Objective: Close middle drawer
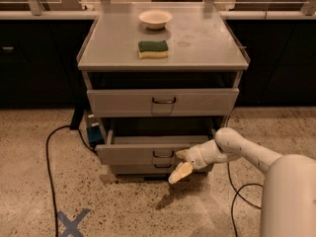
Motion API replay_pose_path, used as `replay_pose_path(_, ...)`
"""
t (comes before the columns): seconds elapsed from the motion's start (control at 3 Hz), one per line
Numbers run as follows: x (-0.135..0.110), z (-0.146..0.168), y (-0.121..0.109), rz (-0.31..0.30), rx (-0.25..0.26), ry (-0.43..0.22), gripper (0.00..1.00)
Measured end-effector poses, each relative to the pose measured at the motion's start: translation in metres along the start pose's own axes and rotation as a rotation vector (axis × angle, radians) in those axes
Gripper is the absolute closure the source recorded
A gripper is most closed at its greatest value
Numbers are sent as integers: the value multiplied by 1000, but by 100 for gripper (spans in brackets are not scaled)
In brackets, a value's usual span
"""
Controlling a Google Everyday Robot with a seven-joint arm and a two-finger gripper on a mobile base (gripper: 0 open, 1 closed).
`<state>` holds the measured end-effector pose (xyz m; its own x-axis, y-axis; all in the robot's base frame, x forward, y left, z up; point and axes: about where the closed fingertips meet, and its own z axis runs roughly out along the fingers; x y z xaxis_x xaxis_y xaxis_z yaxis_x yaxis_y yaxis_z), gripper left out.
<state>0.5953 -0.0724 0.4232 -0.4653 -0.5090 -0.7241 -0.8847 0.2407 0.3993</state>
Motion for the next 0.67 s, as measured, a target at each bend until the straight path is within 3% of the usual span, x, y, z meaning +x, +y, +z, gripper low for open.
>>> replay_pose_path(0.33,2,-13,-23,61,12,-12,0)
replay_pose_path(0.67,-19,-35,-56,71,75,-7,0)
